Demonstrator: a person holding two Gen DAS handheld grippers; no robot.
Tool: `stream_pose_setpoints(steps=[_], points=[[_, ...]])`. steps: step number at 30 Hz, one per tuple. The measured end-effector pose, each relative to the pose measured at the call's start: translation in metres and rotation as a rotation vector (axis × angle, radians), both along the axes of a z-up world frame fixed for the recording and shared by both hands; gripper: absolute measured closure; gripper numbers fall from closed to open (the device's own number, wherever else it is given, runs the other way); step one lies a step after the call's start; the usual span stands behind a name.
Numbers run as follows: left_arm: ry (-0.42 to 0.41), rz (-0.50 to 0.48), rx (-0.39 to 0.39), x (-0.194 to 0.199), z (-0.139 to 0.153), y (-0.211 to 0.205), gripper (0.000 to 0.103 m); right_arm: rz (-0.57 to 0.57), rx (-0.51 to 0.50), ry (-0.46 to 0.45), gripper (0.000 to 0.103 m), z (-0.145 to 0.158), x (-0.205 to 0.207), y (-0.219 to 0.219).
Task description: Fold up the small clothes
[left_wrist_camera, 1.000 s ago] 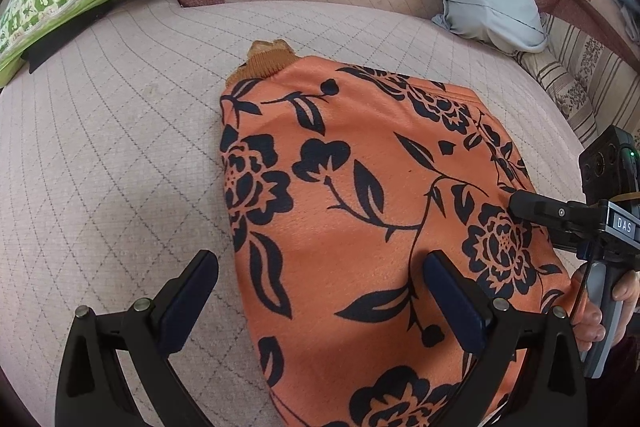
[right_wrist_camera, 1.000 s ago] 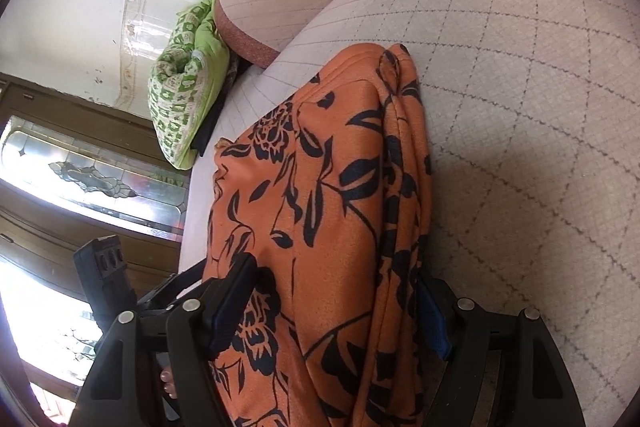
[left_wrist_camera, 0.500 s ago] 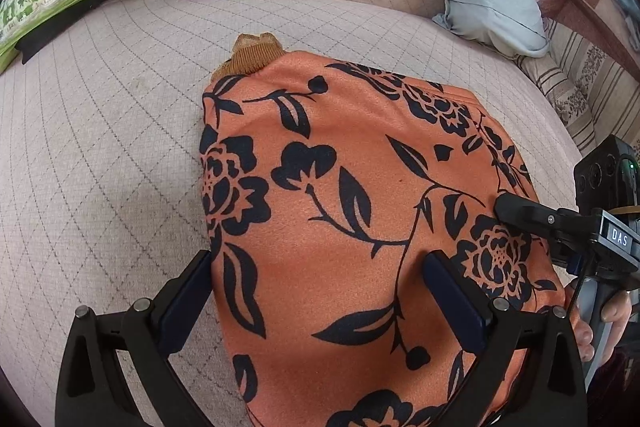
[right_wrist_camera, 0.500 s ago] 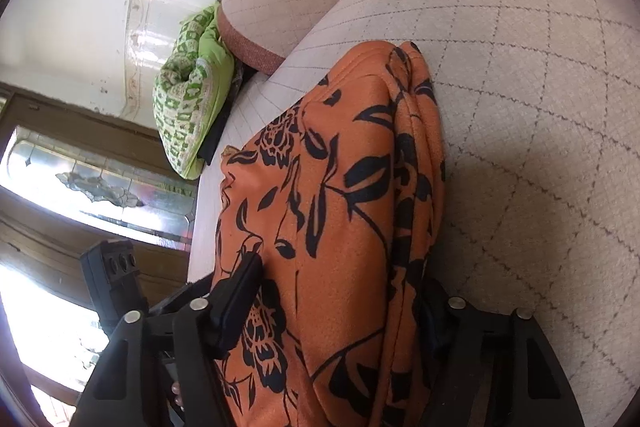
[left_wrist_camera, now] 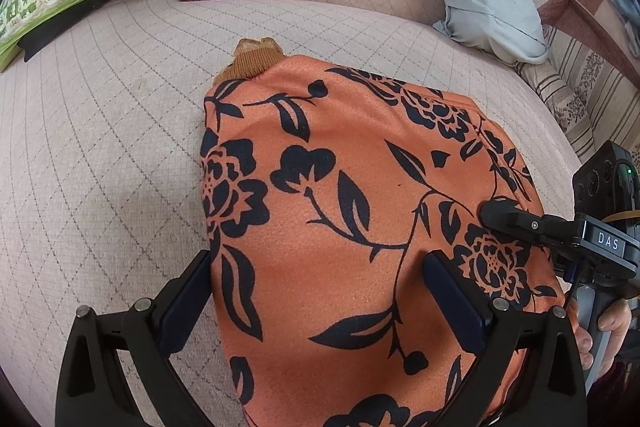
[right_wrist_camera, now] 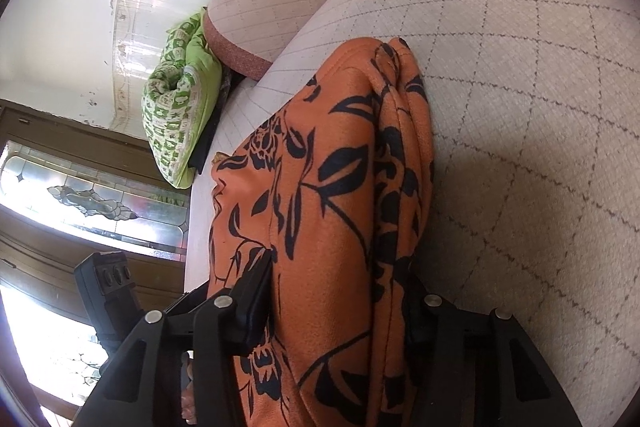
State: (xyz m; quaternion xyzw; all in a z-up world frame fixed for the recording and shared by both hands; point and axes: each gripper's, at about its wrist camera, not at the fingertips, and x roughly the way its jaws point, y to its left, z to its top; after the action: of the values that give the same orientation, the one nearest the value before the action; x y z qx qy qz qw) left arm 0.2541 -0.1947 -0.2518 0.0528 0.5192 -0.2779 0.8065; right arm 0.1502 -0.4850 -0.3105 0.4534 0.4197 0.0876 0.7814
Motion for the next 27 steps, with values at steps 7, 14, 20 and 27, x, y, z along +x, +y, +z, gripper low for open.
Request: stream_pose_setpoints(steps=[7,14,20,27], points=[[-0.021,0.018,-0.013,-0.007,0.006,0.008,0.011,0.007,-0.014,-0.007,0.054,0.007,0.002,0.007],[-0.028,0.030,-0.024,-0.010,0.011,0.019,0.020,0.009,-0.017,-0.018,0.055,0.015,0.000,0.012],[-0.026,0.037,-0.034,-0.011,0.016,0.032,0.029,0.006,-0.016,-0.023,0.055,0.019,-0.002,0.013],[-0.024,0.048,-0.044,-0.012,0.022,0.043,0.039,0.009,-0.016,-0.038,0.055,0.027,-0.002,0.019]])
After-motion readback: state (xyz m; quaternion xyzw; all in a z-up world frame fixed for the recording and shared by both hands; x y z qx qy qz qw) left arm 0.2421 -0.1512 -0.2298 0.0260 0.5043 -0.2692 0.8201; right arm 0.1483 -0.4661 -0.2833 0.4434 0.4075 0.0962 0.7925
